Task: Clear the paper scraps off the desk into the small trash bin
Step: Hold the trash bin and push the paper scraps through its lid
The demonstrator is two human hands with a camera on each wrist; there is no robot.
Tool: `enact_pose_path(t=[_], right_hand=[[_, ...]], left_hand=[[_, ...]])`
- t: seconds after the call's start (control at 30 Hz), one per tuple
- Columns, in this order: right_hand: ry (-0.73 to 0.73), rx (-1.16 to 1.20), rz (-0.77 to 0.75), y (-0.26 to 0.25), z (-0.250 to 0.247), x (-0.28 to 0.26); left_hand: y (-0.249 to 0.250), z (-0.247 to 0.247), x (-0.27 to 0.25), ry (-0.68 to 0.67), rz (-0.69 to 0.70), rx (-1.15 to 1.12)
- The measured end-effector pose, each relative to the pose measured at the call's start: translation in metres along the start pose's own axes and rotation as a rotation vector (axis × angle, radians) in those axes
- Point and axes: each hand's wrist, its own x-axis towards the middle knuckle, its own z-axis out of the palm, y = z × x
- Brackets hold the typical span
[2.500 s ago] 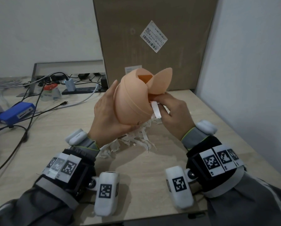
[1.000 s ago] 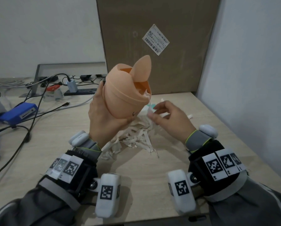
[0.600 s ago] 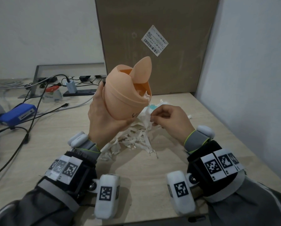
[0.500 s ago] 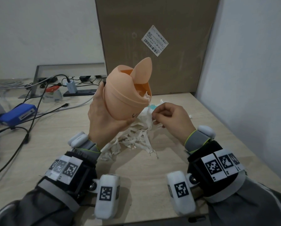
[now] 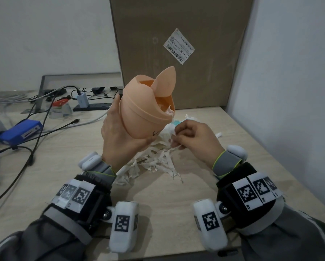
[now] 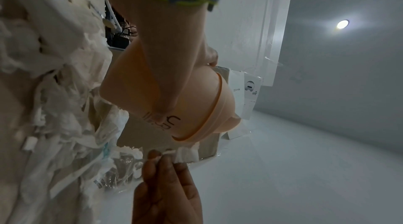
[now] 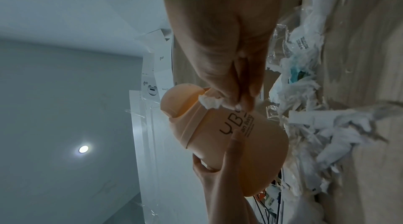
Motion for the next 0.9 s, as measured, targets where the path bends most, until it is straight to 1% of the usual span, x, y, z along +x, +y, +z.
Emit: enact_pose_path(t=[0.07, 0.2, 0.27, 0.33, 0.43, 0.53, 0.6, 0.63, 0.7, 0.73, 0.77, 0.8, 0.9], right_hand=[[0.124, 0.046, -0.079, 0.000, -0.002, 0.001], [0.362, 0.066, -0.302, -0.003, -0.005, 0.000], [0.451, 0.013, -0.399, -0.003, -0.007, 0.000], [0.488, -0.090, -0.483, -0.003, -0.005, 0.000], [0.473, -0.235, -0.569, -0.001, -0.002, 0.000], [0.416, -0.324, -0.578, 0.001, 0.001, 0.002], [0.325, -0.349, -0.564, -0.002, 0.003, 0.002], [0.262, -0.353, -0.533, -0.003, 0.003, 0.001], [0.144, -0.342, -0.397, -0.009, 0.004, -0.006], [0.118, -0.331, -0.327, -0.010, 0.005, -0.010], [0.119, -0.326, -0.293, -0.009, 0.005, -0.011], [0.153, -0.320, -0.309, -0.009, 0.005, -0.011], [0.313, -0.265, -0.470, -0.004, 0.002, -0.005]], left_hand=[[0.001, -0.001, -0.001, 0.001, 0.013, 0.009], [0.005, -0.003, -0.001, -0.010, 0.057, 0.057], [0.006, -0.003, -0.002, -0.025, 0.105, 0.085], [0.006, -0.002, -0.004, -0.048, 0.141, 0.112], [0.008, -0.002, -0.004, -0.075, 0.181, 0.117], [0.007, -0.002, -0.004, -0.089, 0.202, 0.108], [0.006, -0.002, -0.005, -0.097, 0.207, 0.097], [0.006, -0.002, -0.005, -0.100, 0.207, 0.086], [0.007, -0.003, -0.005, -0.110, 0.216, 0.073], [0.007, -0.003, -0.006, -0.119, 0.218, 0.071], [0.008, -0.003, -0.006, -0.125, 0.216, 0.069], [0.008, -0.003, -0.006, -0.126, 0.210, 0.064], [0.007, -0.003, -0.005, -0.112, 0.171, 0.052]])
